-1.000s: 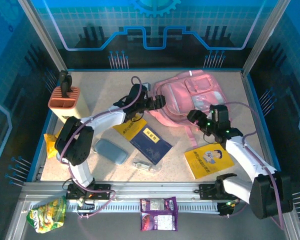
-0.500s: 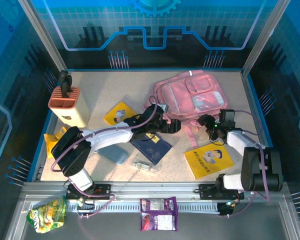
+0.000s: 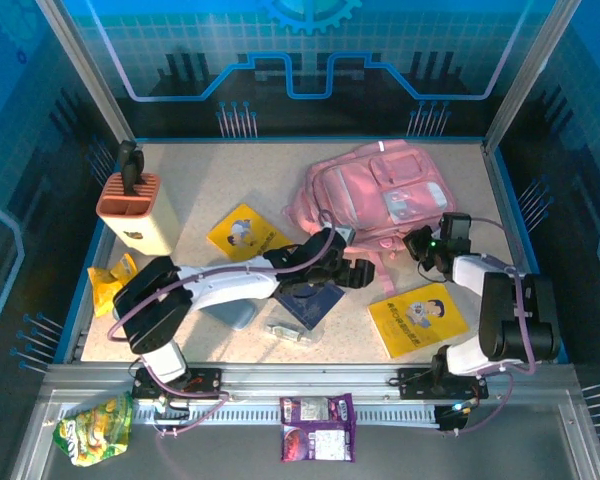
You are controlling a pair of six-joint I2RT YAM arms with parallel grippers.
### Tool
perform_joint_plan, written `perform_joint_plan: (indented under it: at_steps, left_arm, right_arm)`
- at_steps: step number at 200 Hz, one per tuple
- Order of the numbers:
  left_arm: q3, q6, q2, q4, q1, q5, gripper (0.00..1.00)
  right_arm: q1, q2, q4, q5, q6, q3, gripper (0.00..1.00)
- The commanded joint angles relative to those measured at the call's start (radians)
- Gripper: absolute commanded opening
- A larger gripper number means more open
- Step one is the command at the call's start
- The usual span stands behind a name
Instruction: Pack books, pencil case, and school supplies into a backpack
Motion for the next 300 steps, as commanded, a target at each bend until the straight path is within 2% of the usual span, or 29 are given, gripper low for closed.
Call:
perform_joint_plan:
  at_steps: [1, 57, 83, 112, 137, 166, 204, 270, 300]
  left_arm:
    - [0.054, 0.052, 0.051, 0.039, -0.021, -0.043, 0.83]
    - [0.139, 0.175, 0.157, 0.098, -0.086, -0.171, 0.66]
    - [0.173, 0.251, 0.200, 0.129, -0.129, -0.303, 0.62]
    - [0.271, 0.208, 0.268, 0.025, -0.130, -0.439, 0.60]
    - [0.276, 0.227, 0.291, 0.067, -0.130, -0.459, 0.59]
    - [0.324, 0.257, 0.331, 0.065, -0.122, -0.560, 0.59]
    - [0.404, 0.297, 0.380, 0.070, -0.104, -0.545, 0.55]
    - [0.468, 0.232, 0.432, 0.033, -0.057, -0.550, 0.31]
    - [0.461, 0.242, 0.422, 0.062, -0.054, -0.526, 0.07]
  right_arm:
    - [0.005, -0.100, 0.038, -0.058, 0.028, 0.014, 0.02]
    - [0.077, -0.247, -0.045, -0.044, 0.083, 0.030, 0.04]
    - [0.106, -0.294, -0.051, -0.006, 0.115, 0.019, 0.05]
    - [0.133, -0.322, -0.051, 0.014, 0.134, 0.023, 0.06]
    - [0.143, -0.324, -0.053, 0.008, 0.146, 0.027, 0.05]
    - [0.162, -0.335, -0.051, 0.024, 0.154, 0.021, 0.05]
    - [0.182, -0.339, -0.053, 0.027, 0.164, 0.015, 0.04]
    - [0.188, -0.344, -0.059, 0.029, 0.164, 0.002, 0.01]
    - [0.187, -0.344, -0.059, 0.038, 0.163, -0.002, 0.01]
